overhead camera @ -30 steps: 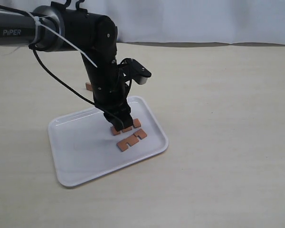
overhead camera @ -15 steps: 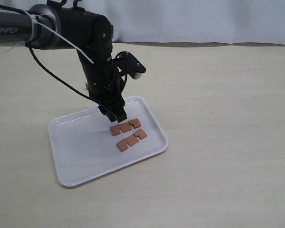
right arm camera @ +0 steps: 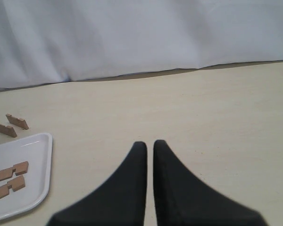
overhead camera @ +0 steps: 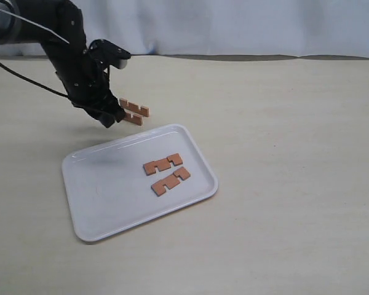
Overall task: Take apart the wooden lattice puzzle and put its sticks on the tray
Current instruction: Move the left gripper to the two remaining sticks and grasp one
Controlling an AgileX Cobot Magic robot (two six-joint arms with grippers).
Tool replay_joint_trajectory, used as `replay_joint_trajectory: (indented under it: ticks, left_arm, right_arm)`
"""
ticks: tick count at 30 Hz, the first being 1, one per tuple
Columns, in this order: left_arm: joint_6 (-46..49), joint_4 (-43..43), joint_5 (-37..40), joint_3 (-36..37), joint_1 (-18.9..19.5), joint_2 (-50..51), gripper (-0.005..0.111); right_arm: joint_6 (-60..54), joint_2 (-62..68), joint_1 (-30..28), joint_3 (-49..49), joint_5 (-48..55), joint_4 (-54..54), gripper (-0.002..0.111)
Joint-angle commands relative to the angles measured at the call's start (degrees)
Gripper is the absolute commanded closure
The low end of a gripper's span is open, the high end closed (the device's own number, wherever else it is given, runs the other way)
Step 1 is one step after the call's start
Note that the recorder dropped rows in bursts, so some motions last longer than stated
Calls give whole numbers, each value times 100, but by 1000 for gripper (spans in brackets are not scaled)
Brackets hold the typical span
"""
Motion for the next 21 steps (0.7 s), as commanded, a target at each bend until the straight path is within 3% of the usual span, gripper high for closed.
replay_joint_trajectory:
  ticks: [1, 14, 21]
  left_arm:
    - [-488, -89, -476, -2, 275, -13, 65]
    - [-546, -217, -967, -2, 334, -13, 64]
    - [-546, -278, -1023, -2, 313, -13, 33]
  right_arm:
    - [1, -21, 4, 20, -57, -5, 104]
    - [1, -21, 4, 20, -57, -5, 104]
    - [1, -21, 4, 20, -57, -5, 104]
